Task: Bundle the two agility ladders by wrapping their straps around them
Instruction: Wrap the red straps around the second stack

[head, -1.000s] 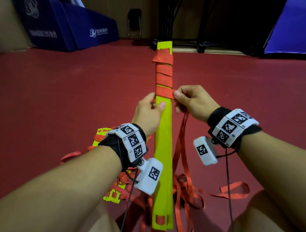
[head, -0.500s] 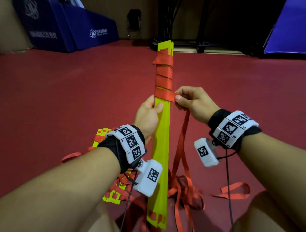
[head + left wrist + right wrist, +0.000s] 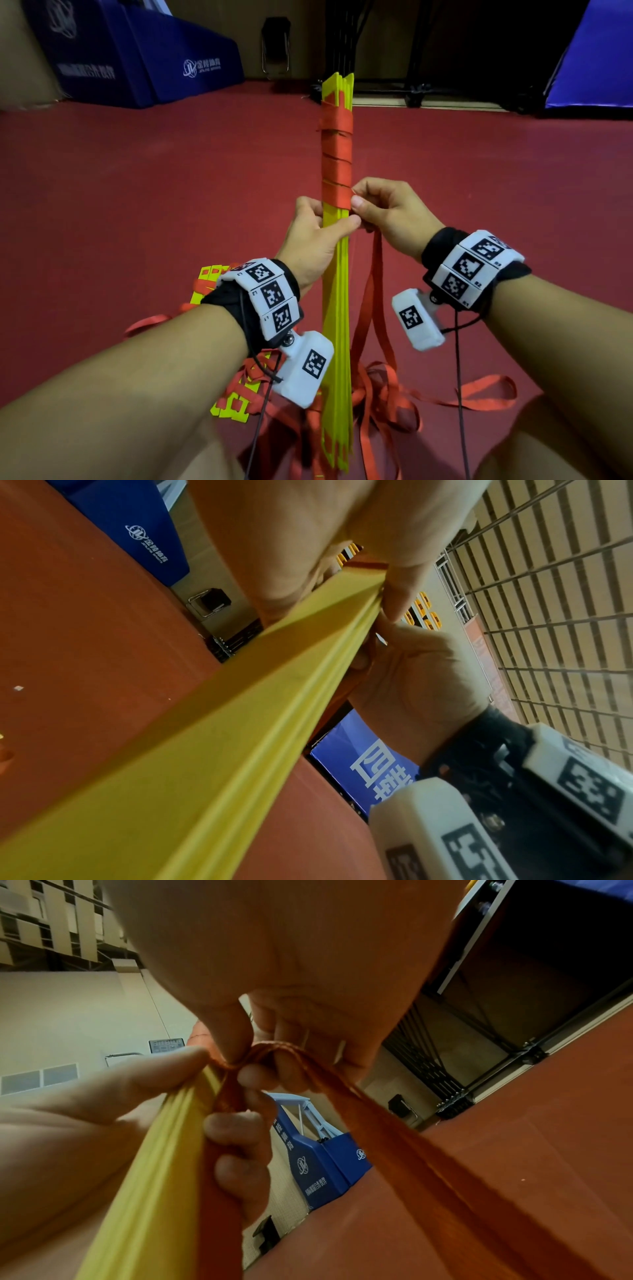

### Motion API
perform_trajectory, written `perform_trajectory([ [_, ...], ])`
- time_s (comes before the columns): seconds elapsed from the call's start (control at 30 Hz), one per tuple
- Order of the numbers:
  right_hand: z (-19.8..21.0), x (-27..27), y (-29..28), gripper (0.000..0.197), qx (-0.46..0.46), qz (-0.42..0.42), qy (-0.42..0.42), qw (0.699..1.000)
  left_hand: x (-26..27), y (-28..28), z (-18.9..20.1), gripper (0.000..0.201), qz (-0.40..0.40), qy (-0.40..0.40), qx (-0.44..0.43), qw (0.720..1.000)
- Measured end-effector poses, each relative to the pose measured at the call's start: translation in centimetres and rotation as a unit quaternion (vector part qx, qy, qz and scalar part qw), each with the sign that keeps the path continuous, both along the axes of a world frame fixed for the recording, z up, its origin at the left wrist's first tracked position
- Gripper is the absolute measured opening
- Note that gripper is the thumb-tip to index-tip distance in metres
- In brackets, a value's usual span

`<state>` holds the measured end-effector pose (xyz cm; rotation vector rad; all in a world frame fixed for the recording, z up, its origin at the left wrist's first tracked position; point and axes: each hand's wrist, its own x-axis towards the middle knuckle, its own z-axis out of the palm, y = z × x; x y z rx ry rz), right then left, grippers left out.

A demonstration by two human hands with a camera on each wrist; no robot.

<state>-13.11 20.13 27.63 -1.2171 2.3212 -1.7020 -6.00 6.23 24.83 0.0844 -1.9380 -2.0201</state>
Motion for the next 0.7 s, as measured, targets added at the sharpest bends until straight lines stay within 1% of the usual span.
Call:
perform_trajectory([
  [0.07,-0.09,0.0,-0.02,0.024,-0.002,0.005,-0.003,1.0,-0.04,0.1,-0.15,0.046,-0.009,0.01,0.012,1.0],
  [0.13,-0.11,0.04,-0.13,0.021,-0.009,0.002,-0.004,1.0,0.08,0.1,-0.17,0.036,-0.022,0.017,0.031,0.999],
  [0.2,-0.09,0.05,-0.18,0.017,-0.019,-0.012,-0.004,1.0,0.02,-0.05,-0.15,0.036,-0.019,0.02,0.028,0.999],
  [0.3,-0.07,0.08,-0.01,0.019,-0.028,-0.026,-0.002,0.999,0.3,-0.2,0.22,0.028,-0.028,0.033,0.009,0.999],
  [0.43,0.1,0.34,0.15,0.022,-0.024,-0.057,-0.01,0.998,0.75,-0.21,0.47,0.023,-0.061,0.039,0.017,0.997],
  [0.63,0.09,0.61,-0.21,0.027,-0.019,-0.06,-0.007,0.998,0.62,0.01,0.44,0.019,-0.021,0.035,0.02,0.999],
  [0.7,-0.03,0.48,-0.24,0.026,-0.016,-0.052,-0.005,0.998,0.39,-0.09,0.38,0.022,-0.001,0.031,0.014,0.999],
])
